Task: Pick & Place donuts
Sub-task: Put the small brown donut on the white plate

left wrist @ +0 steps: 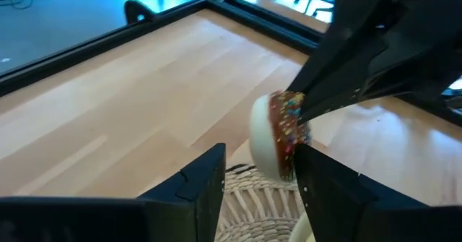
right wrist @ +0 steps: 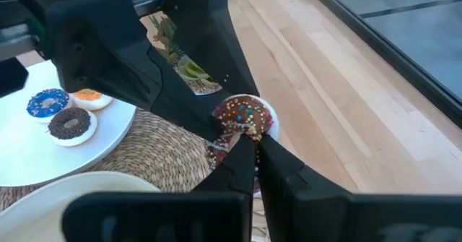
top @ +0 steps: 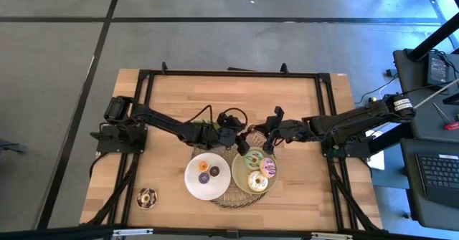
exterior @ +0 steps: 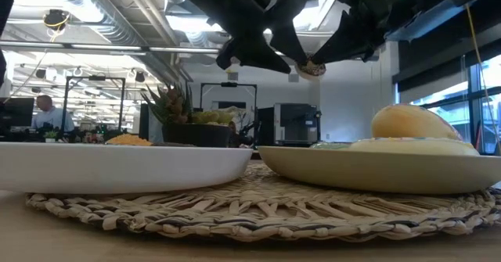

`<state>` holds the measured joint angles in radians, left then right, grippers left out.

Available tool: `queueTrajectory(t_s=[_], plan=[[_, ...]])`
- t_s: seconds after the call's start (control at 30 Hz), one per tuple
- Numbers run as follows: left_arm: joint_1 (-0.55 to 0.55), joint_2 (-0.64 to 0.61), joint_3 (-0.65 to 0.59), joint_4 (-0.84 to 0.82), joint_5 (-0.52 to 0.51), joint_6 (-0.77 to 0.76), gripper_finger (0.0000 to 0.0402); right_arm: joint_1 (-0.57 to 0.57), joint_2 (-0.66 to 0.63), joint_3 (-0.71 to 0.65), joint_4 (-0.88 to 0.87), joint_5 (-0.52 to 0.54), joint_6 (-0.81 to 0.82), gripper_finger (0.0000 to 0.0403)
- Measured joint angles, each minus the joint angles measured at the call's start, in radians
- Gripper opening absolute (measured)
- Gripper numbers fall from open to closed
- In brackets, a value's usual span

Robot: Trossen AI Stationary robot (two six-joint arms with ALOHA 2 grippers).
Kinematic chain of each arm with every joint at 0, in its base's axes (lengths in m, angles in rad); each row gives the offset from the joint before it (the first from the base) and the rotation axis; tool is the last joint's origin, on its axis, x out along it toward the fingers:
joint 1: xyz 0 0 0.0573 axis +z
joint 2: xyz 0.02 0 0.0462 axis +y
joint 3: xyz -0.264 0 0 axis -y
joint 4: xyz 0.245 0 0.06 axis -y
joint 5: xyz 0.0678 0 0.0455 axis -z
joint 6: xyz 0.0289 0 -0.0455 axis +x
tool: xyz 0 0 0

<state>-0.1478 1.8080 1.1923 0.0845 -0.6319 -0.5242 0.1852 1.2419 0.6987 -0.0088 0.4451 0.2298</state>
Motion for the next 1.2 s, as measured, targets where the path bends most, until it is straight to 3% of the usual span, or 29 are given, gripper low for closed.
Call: queueTrajectory(t_s=[0.87, 1.0, 1.2], plan=[[0.000, 0.000, 0.000, 0.018, 0.024, 0.041, 0.0030, 0.000, 0.000, 0.000, -0.002, -0.003, -0.030, 0.0024], [0.000, 0.000, 0.000, 0.013, 0.028, 0.041, 0.0028, 0.001, 0.000, 0.000, -0.003, -0.005, -0.077, 0.0057], [0.001, 0.000, 0.000, 0.001, 0.029, 0.041, 0.0027, 0.001, -0.012, 0.000, -0.006, -0.006, -0.078, 0.0142]])
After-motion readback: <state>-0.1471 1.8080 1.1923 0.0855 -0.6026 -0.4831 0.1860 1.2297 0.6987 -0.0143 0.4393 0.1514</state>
